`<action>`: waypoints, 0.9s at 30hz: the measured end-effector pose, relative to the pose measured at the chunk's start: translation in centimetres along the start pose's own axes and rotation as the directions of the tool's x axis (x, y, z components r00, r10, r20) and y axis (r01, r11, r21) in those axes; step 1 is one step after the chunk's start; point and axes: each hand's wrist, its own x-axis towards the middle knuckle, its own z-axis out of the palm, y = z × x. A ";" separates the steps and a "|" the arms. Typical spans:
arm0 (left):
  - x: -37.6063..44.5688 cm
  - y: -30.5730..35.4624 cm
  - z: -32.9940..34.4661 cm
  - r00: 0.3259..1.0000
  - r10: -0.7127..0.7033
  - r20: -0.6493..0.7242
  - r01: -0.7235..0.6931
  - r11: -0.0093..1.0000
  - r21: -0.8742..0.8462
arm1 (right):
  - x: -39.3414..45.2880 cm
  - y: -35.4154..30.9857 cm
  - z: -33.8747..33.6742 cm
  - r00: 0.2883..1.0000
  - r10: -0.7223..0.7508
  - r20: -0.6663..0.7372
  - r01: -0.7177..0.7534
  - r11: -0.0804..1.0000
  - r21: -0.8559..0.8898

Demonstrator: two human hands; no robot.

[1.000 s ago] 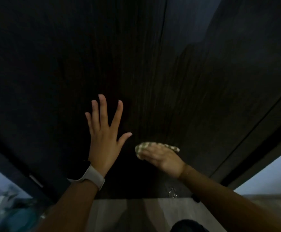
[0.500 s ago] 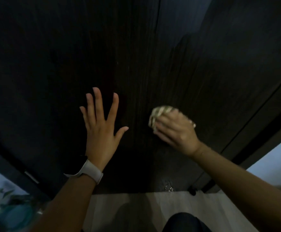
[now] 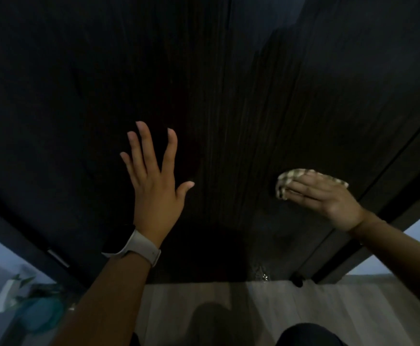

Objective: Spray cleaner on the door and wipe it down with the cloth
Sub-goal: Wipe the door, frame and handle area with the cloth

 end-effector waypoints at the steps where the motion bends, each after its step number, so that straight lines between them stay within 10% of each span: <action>1: 0.0 -0.1 0.0 1.000 0.002 -0.005 -0.002 1.000 -0.005 | -0.5 -0.6 1.1 0.999 0.045 -0.001 -0.045 0.999 0.030; 8: 0.2 -0.5 0.0 1.000 0.018 0.020 -0.020 0.997 0.068 | -2.4 -2.6 6.0 0.902 -0.027 0.430 0.012 0.999 0.038; 15: 0.1 0.9 -2.4 1.000 -0.018 -0.018 0.016 0.994 -0.113 | 7.3 -0.3 -5.7 0.987 -0.126 -0.100 0.118 0.989 -0.088; 20: 4.4 2.0 -6.1 0.985 0.029 -0.169 -0.058 0.984 -0.170 | 12.2 3.6 -15.1 0.751 0.212 -0.625 -0.296 0.955 -0.033; 24: 6.2 1.4 -6.9 0.989 -0.048 -0.141 0.023 0.985 -0.171 | 17.5 2.9 -17.9 0.606 0.247 -0.756 -0.333 0.942 0.041; 27: 6.4 1.6 -6.6 0.990 -0.048 -0.135 0.024 0.984 -0.175 | 19.1 0.1 -14.9 0.743 0.064 -0.666 -0.174 0.980 -0.099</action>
